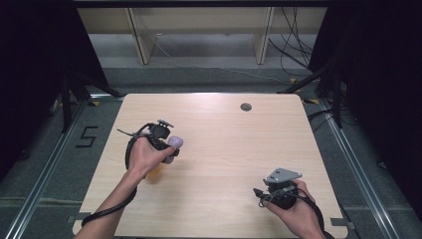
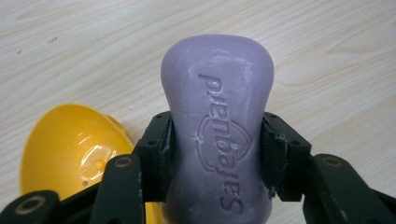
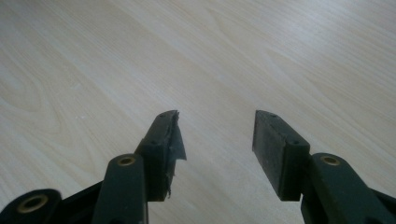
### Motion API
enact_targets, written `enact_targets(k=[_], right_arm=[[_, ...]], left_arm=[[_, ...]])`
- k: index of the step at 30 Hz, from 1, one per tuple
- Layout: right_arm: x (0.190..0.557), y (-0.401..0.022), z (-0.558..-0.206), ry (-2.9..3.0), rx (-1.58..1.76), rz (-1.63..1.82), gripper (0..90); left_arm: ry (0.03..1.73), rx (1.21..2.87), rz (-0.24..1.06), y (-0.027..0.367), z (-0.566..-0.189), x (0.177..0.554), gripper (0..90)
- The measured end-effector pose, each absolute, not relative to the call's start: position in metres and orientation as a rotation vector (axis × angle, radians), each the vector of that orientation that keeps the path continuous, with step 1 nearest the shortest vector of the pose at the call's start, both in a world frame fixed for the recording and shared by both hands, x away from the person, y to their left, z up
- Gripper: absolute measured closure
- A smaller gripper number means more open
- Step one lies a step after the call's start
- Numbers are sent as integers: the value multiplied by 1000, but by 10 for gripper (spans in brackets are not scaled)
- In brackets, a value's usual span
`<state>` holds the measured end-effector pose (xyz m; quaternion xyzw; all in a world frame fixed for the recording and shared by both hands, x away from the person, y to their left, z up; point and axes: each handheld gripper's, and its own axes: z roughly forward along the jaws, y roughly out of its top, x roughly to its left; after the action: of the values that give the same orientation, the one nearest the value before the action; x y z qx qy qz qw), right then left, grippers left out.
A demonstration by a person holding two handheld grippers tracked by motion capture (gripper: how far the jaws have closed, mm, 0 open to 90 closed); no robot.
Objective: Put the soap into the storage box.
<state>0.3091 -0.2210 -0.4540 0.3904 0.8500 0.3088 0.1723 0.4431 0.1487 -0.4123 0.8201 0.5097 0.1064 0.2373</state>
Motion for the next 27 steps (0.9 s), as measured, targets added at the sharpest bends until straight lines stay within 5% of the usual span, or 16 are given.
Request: enact_targets(k=[27], right_arm=[[309,-221,-454,2405,1108,882,511]], left_arm=[[1483,2203,323,169,-410,446,489]])
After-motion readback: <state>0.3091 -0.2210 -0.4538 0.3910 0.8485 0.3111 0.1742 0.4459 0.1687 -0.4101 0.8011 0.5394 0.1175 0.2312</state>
